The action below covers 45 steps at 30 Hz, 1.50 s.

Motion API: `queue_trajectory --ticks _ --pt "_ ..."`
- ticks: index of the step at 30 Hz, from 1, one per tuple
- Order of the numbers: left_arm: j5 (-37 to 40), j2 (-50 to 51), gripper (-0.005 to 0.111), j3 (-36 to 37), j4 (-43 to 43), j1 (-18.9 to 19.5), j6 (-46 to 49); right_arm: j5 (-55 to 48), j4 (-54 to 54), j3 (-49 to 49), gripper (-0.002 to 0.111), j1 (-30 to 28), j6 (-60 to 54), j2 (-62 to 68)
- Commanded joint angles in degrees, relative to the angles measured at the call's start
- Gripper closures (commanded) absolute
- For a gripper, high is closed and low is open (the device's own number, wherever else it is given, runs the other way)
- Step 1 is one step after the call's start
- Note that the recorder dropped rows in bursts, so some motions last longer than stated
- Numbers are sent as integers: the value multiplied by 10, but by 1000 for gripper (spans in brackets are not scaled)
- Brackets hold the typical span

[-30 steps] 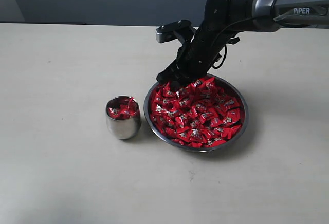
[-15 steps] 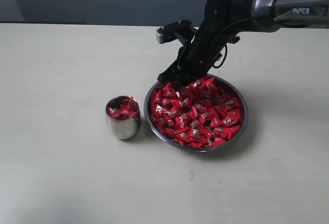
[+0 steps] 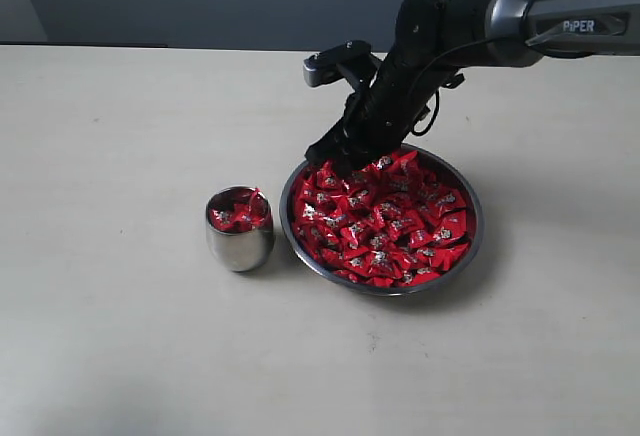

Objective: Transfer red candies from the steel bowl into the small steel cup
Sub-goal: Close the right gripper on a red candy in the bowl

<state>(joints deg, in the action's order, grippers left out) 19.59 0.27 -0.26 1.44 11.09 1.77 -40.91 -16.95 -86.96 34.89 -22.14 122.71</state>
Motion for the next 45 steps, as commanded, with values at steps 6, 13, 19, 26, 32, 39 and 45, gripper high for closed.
queue_trajectory --ticks 6,13,19,26,32,39,45 --pt "-4 -3 106 3 1 -4 -1 -4 0 -4 80 0 -2 26" --pt "-4 -3 106 3 1 -4 -1 -6 2 -4 80 0 -2 28" --pt "-4 -3 106 3 1 -4 -1 -3 2 -4 64 0 -2 28" --pt "-4 -3 106 3 1 -4 -1 2 2 -5 67 0 -2 28" --pt "-4 -3 106 3 1 -4 -1 4 0 -5 70 0 -2 28" --pt "-4 -3 106 3 1 -4 -1 8 -3 -7 82 1 -2 28" --pt "-4 -3 106 3 1 -4 -1 8 -3 -7 109 1 -2 28"
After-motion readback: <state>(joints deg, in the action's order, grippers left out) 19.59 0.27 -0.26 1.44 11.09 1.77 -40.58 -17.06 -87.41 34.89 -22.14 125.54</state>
